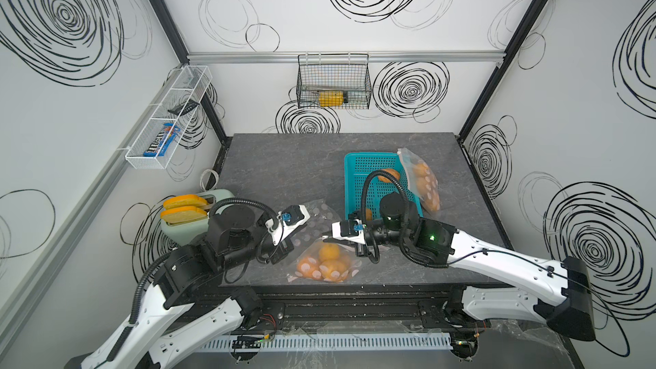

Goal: Put the potatoes into a zipper bag and zip it
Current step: Zip the zipper on the zipper food storage bag.

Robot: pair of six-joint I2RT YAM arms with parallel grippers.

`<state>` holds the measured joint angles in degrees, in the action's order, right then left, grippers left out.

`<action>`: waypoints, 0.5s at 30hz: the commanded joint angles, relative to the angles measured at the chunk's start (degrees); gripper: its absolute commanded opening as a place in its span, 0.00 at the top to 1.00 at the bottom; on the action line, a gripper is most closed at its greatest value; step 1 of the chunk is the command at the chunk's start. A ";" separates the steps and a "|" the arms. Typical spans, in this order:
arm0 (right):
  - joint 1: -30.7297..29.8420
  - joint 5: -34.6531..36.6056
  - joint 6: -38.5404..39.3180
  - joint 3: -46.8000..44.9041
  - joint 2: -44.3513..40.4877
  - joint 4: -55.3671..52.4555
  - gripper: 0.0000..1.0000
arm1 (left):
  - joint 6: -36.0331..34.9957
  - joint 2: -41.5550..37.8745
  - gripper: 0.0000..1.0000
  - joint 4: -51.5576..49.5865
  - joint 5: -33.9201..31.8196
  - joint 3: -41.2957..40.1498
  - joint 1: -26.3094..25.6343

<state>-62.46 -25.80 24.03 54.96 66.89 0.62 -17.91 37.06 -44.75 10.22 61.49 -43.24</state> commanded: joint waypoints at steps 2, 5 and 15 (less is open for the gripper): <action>-0.30 -0.94 0.52 -0.70 -1.32 2.04 1.00 | 0.18 -2.35 0.67 7.34 11.74 -4.30 0.22; -0.30 -1.46 0.27 -1.50 -1.62 2.97 1.00 | -0.21 -2.87 0.51 9.09 15.74 -6.77 0.18; -0.30 -2.48 0.31 -2.04 -2.14 3.34 1.00 | -1.66 -0.69 0.49 8.76 17.56 -10.67 0.14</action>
<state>-62.46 -26.81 24.03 53.39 66.26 1.21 -18.48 35.66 -38.87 25.32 51.48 -43.22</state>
